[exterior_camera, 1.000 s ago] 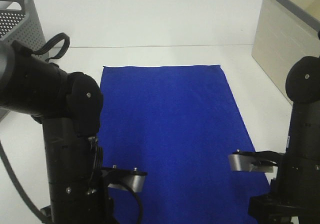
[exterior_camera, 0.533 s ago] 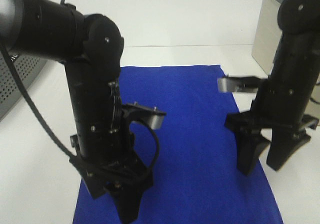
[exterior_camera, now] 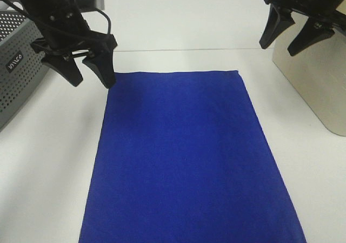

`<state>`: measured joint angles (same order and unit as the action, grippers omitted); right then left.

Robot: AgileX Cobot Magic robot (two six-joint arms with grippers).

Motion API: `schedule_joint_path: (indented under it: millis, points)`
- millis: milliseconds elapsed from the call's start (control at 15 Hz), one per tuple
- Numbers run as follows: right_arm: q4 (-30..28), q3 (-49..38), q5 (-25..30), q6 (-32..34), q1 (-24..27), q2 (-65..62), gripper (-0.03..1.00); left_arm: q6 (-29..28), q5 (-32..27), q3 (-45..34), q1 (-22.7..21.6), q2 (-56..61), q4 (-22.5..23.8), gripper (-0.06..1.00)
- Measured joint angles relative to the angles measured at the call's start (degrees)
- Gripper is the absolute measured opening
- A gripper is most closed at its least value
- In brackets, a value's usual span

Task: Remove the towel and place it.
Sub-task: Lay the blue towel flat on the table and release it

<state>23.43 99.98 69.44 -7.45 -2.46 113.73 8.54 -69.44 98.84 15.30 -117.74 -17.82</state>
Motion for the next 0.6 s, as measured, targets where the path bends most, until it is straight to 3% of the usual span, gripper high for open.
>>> schedule_joint_path:
  millis: [400, 600]
  points:
    - [2.5, 15.3, 0.0, -3.2, 0.0, 14.1, 0.65, 1.0, 0.0, 15.5, -8.3, -13.6, -3.9, 0.72]
    - [3.4, 23.1, 0.0, -4.1, 0.0, 21.6, 0.65, 2.6, 0.1, 21.1, -9.3, -19.4, -6.5, 0.72]
